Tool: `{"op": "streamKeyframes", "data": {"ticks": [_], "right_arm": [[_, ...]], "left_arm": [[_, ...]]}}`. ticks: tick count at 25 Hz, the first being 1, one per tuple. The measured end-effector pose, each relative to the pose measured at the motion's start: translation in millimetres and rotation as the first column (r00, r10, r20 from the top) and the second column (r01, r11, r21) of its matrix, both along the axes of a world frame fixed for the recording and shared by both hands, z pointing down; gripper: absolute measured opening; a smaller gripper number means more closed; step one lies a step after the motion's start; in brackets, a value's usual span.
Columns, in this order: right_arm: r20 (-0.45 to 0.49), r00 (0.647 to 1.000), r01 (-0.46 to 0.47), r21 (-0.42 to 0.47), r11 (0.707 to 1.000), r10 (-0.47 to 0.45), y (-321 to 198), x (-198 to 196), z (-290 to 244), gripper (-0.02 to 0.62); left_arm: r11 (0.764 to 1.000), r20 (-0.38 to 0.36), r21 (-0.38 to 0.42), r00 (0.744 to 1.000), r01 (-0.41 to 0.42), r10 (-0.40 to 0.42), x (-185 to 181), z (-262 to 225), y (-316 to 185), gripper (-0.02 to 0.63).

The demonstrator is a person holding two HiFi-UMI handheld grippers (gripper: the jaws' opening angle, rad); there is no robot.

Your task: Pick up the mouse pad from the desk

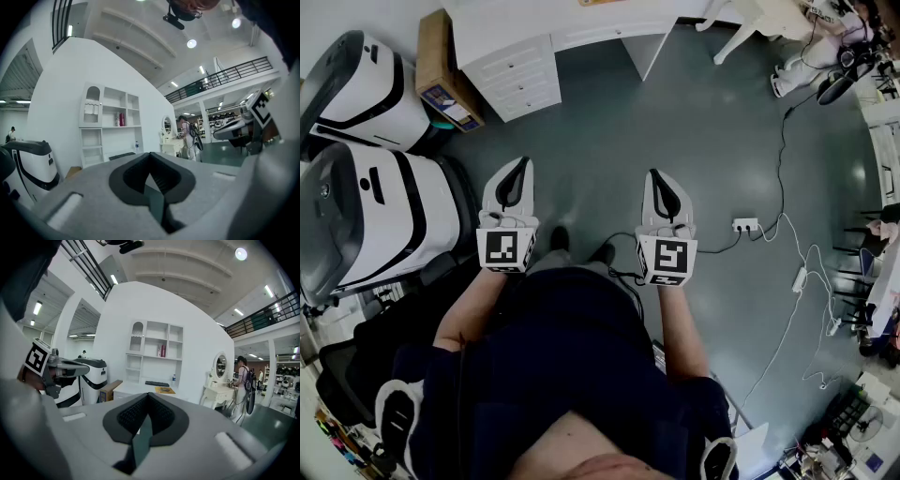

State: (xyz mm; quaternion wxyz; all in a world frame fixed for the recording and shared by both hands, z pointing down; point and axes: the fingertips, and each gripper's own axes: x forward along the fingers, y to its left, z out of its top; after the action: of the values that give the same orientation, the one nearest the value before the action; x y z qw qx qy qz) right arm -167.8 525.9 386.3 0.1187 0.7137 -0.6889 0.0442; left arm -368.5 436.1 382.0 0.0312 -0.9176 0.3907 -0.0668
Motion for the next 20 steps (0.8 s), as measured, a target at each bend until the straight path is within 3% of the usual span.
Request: {"op": "streamKeyframes", "data": {"ticks": [20], "right_arm": [[-0.015,1.000,-0.008,-0.011,1.000,0.008,-8.3,0.2,7.5,-0.002]], "left_arm": [[0.999,0.002,-0.014,0.999,-0.034,0.034,3.2,3.9,-6.2,0.000]]}}
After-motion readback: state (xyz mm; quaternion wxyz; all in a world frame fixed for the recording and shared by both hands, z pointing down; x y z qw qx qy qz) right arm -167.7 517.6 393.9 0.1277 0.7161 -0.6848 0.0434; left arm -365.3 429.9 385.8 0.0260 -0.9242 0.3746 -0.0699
